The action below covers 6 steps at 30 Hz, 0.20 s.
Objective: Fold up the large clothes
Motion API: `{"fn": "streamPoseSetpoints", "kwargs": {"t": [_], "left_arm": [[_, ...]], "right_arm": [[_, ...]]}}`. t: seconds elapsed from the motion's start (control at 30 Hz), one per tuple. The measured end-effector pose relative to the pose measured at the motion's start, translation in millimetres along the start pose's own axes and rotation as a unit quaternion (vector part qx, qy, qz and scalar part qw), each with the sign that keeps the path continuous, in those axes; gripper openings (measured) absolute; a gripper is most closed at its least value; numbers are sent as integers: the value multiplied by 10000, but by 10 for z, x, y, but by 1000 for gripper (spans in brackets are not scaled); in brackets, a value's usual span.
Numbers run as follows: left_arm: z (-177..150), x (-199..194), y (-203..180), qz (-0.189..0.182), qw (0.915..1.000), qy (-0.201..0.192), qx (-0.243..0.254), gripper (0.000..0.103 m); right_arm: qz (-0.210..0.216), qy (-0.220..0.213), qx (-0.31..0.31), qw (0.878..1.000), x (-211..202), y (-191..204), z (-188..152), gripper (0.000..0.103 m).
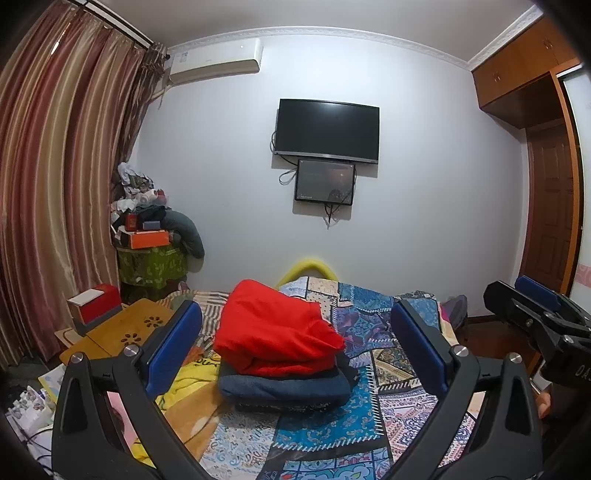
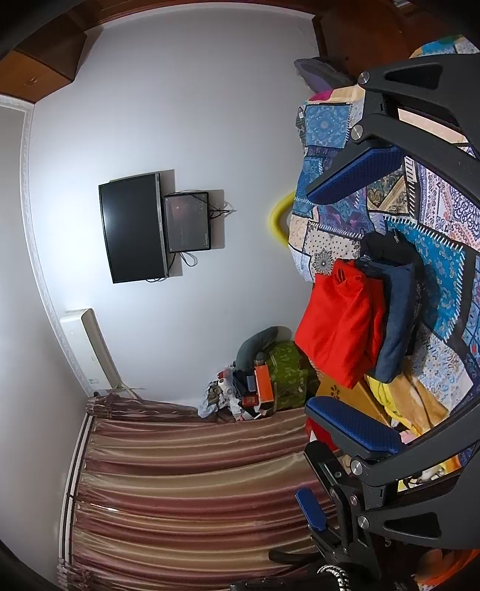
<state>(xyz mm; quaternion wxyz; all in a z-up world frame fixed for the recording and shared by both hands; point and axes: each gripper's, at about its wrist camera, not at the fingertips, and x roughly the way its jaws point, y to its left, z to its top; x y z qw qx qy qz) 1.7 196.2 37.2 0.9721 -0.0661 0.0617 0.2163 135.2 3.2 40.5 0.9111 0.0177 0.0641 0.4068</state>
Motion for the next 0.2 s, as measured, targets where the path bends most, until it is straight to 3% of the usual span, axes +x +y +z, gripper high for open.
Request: {"fn": "streamPoseSetpoints", "kwargs": {"t": [0.2], "left_arm": [[-17,21,19,-49,10000,41,-34,103]], "right_arm": [[7,55,19,10000,30,2,-11,103]]}}
